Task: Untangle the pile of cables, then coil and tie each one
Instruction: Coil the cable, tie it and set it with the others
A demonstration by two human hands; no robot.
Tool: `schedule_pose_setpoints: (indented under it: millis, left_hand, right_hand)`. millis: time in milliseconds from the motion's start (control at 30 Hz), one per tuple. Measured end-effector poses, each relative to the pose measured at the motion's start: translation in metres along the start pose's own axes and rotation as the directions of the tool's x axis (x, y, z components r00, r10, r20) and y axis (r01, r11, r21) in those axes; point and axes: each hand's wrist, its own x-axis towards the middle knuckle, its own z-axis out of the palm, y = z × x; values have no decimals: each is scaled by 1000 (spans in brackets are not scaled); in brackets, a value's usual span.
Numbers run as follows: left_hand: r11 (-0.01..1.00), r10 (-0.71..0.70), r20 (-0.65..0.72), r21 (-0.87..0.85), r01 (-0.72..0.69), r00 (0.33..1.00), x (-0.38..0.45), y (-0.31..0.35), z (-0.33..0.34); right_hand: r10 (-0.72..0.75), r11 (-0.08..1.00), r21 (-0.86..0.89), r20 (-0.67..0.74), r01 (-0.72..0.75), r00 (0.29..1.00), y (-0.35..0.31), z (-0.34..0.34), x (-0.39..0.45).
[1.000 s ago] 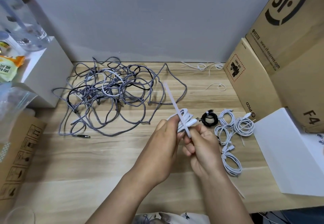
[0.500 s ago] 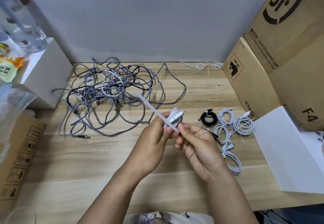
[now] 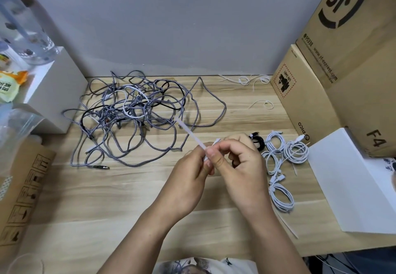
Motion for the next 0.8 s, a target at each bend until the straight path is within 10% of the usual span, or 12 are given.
schedule_pose_setpoints:
  millis: [333, 800]
  left_hand:
    - [955, -86, -46, -287, 70, 995, 6, -1, -5]
    - [900, -106, 25, -423, 107, 994, 7, 1, -6]
  right_hand:
    - [149, 892, 430, 6, -137, 989, -15, -5, -7]
    - [252, 952, 190, -43, -240, 967, -20, -10, -8]
